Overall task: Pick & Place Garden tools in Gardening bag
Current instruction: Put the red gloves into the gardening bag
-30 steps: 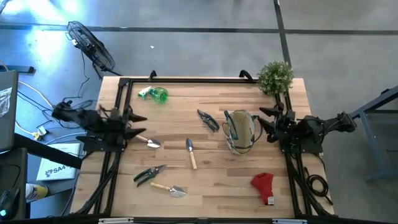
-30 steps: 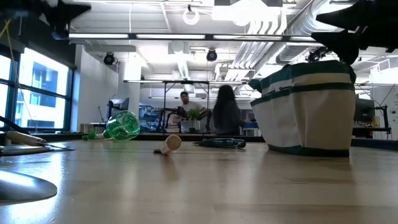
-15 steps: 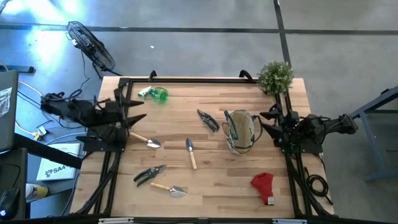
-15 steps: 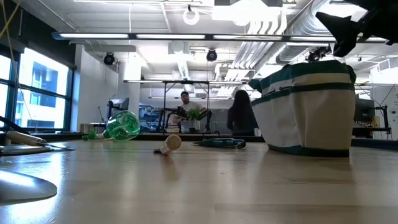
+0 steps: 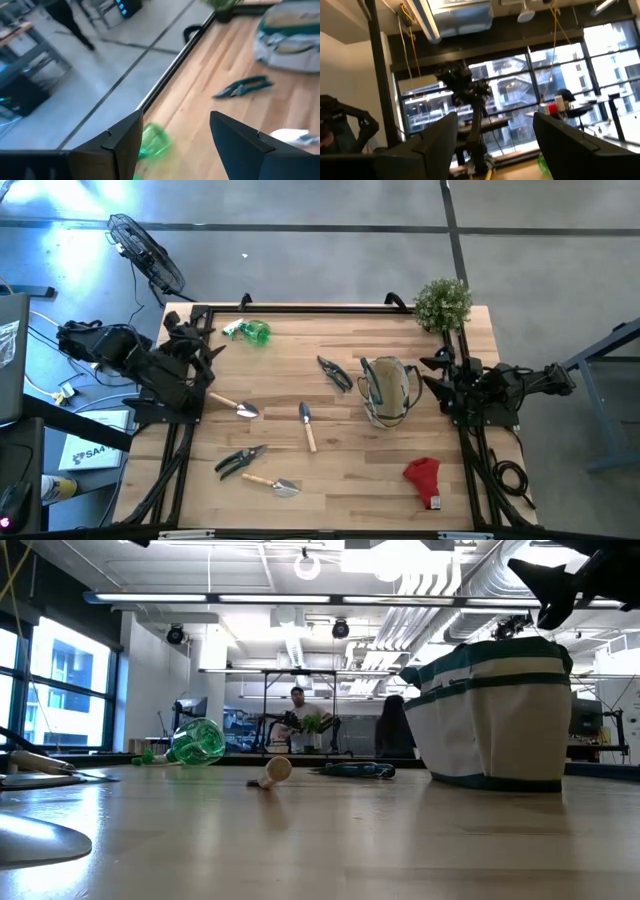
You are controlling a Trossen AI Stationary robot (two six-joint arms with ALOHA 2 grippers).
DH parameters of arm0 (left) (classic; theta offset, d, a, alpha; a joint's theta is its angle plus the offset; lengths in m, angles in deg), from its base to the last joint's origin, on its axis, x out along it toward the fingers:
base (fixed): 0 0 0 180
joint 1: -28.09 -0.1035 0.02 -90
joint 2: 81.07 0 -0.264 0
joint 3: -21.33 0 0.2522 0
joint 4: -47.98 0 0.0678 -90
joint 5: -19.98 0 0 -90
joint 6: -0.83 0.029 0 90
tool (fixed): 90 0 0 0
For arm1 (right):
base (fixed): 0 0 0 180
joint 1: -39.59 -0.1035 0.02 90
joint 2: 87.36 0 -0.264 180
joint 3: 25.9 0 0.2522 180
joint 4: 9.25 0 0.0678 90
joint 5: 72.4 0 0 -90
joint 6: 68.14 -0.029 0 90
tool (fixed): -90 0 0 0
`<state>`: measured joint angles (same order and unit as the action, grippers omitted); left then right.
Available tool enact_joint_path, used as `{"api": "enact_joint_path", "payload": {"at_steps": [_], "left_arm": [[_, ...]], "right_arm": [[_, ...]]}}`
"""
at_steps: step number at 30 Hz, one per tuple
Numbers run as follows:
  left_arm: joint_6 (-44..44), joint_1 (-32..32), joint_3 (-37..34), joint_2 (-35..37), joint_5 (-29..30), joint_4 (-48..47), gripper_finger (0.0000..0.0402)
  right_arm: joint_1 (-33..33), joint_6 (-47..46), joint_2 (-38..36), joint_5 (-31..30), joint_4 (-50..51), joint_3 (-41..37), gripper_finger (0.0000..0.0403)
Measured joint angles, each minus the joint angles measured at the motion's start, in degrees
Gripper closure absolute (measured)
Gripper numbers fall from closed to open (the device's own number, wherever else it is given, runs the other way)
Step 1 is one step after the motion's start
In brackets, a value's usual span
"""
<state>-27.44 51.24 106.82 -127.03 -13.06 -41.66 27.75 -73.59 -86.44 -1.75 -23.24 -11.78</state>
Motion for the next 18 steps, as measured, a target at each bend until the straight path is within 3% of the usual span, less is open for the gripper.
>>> {"api": "enact_joint_path", "payload": {"at_steps": [3,11,18], "left_arm": [[-0.02,-2.81,2.2,-1.79,-2.85,-1.94,0.0179],[10.24,-9.58,2.38,-1.94,-12.73,-0.49,0.0179],[10.0,-12.81,2.38,-1.83,-13.01,-0.95,0.0179]], "right_arm": [[0.0,-0.34,0.01,-0.04,1.87,0.0,0.0151],[-0.36,-8.06,0.11,1.32,-2.85,2.13,0.0151],[-2.1,5.17,4.65,12.32,-2.15,14.13,0.0151]]}}
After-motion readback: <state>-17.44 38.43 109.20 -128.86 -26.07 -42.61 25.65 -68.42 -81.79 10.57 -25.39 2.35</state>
